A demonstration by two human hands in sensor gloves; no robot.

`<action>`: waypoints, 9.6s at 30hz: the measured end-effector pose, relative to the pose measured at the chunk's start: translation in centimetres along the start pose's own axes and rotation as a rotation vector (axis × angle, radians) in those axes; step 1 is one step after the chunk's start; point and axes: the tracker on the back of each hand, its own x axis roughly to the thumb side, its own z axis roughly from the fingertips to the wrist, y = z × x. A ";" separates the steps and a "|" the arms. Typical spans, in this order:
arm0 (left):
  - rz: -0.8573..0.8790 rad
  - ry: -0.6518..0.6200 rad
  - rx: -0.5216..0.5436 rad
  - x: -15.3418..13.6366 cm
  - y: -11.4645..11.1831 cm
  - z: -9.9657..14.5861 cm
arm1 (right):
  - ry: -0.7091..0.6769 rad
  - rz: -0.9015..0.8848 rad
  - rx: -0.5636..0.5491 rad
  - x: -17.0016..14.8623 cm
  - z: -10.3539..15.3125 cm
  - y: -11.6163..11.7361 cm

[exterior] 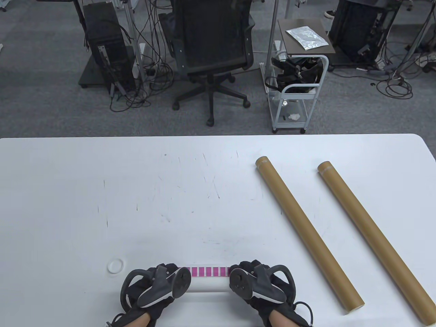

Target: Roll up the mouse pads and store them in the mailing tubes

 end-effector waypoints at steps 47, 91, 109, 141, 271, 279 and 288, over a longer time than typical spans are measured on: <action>-0.119 -0.097 -0.084 2.2 -0.7 0.2 | -0.006 0.159 -0.006 0.9 -0.3 0.3; -0.201 -0.049 0.069 0.9 -0.6 0.2 | -0.103 -0.328 0.252 -0.5 -0.3 -0.2; 0.084 -0.170 0.011 -1.3 0.5 1.0 | -0.152 0.472 -0.343 3.5 1.8 -1.2; -0.180 -0.054 0.427 -2.3 1.5 2.0 | 0.415 0.473 -0.112 -15.2 3.3 -9.9; 0.908 -0.248 0.290 -6.5 2.4 2.4 | 0.094 0.440 -0.663 -7.2 8.6 -7.4; 0.531 -0.033 0.452 -9.1 2.4 3.2 | 0.124 0.442 -0.629 -7.6 7.9 -7.3; 0.213 0.249 0.115 -12.5 -1.1 1.1 | 0.181 0.461 -0.648 -8.4 8.5 -8.0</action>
